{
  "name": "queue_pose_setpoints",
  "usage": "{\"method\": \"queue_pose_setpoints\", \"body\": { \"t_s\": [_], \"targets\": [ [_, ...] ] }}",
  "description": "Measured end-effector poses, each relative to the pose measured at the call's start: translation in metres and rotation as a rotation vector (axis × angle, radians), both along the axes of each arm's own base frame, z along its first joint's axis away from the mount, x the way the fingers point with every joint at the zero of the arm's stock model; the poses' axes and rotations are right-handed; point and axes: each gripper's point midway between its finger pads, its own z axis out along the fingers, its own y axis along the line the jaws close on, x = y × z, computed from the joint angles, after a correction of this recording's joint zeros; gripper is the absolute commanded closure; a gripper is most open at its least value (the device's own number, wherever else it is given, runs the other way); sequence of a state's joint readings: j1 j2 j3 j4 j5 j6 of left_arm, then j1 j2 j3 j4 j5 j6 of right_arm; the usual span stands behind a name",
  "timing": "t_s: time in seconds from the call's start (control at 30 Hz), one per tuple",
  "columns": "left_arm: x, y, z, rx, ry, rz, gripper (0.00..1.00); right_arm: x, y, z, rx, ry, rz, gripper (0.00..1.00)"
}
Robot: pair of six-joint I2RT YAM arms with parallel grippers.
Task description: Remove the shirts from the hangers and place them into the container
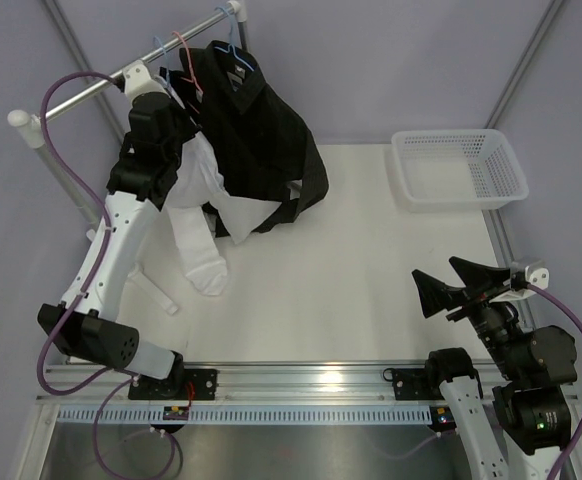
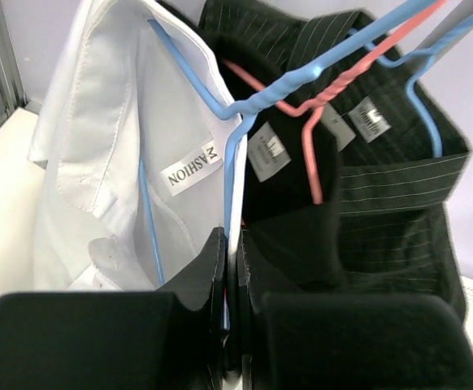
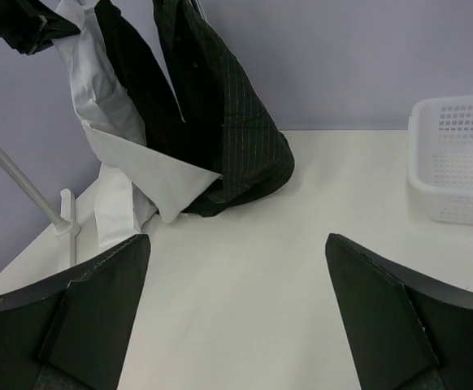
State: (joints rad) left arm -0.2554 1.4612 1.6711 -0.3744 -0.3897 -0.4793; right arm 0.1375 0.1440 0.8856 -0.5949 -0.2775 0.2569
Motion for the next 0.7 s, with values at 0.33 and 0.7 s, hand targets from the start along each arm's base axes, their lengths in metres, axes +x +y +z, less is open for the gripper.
{"method": "queue_pose_setpoints", "body": {
  "t_s": [0.33, 0.7],
  "targets": [
    [-0.052, 0.012, 0.055, -0.049, -0.136, -0.007, 1.0, -0.002, 0.0, 0.0, 0.0, -0.008, -0.001, 0.01],
    [-0.113, 0.003, -0.006, -0.105, -0.026, -0.119, 1.0, -0.002, -0.001, -0.001, -0.009, -0.012, -0.001, 0.0]
  ]
}}
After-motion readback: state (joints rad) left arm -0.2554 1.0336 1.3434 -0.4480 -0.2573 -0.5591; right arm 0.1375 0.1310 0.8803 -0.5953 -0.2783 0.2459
